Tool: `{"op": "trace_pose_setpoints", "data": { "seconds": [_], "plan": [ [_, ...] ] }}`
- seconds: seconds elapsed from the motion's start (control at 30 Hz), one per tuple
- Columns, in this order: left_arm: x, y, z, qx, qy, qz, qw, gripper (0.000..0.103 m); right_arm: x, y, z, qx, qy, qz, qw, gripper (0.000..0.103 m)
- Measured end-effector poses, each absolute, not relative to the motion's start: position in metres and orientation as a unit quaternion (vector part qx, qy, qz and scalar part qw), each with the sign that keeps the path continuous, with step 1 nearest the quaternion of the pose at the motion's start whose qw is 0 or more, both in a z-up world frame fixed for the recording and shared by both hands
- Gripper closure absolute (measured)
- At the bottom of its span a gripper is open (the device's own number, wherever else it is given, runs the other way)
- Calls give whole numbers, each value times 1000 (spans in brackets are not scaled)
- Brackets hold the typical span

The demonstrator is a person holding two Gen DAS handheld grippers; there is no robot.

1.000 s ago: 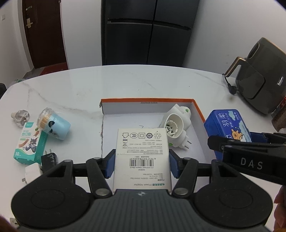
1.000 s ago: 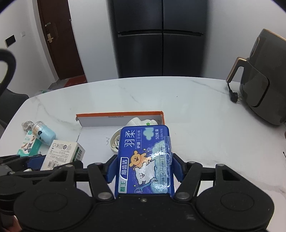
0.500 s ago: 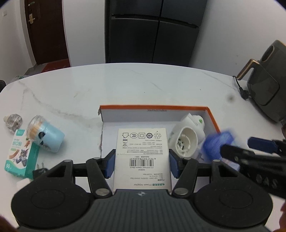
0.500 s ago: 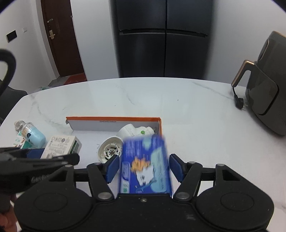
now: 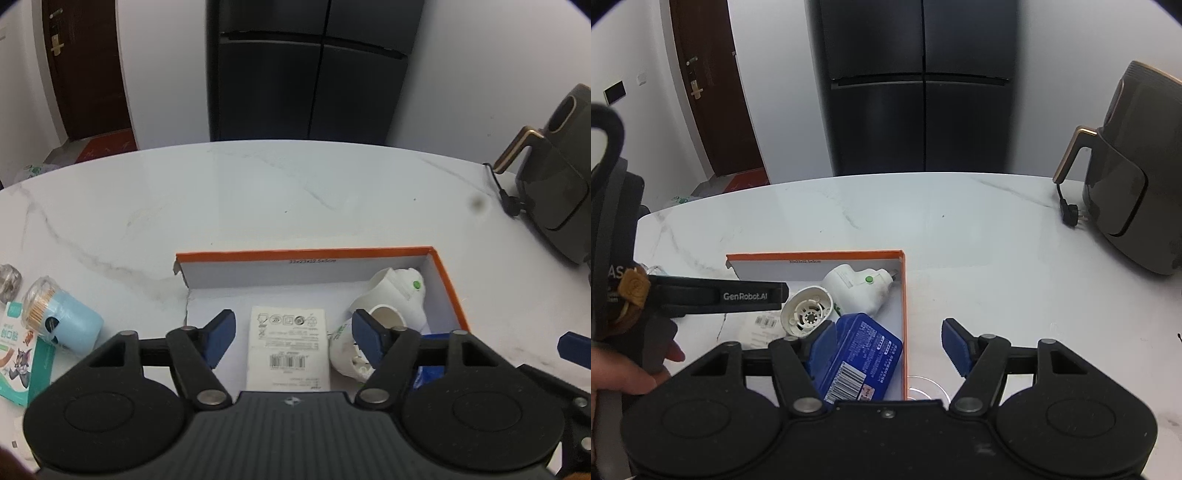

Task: Organize rigid objects
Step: 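Lower the white box and blue box into the tray and open both grippers, then grasp the teal bandage box with left gripper while right grasps toothpick jar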

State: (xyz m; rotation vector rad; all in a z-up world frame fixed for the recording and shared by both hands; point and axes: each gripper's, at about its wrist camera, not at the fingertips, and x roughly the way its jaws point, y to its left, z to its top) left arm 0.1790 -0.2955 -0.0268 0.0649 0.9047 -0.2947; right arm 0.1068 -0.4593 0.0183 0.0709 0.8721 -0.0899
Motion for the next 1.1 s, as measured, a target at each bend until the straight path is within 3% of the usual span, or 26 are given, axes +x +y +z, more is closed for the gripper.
{"op": "trace_pose_setpoints", "data": {
  "seconds": [0.4, 1.1],
  "plan": [
    [144, -258, 3, 34, 426, -119, 896, 18, 96, -433, 30, 41, 417, -37, 907, 21],
    [104, -130, 16, -4, 425, -33, 904, 17, 86, -323, 36, 19, 427, 44, 903, 21]
  ]
}}
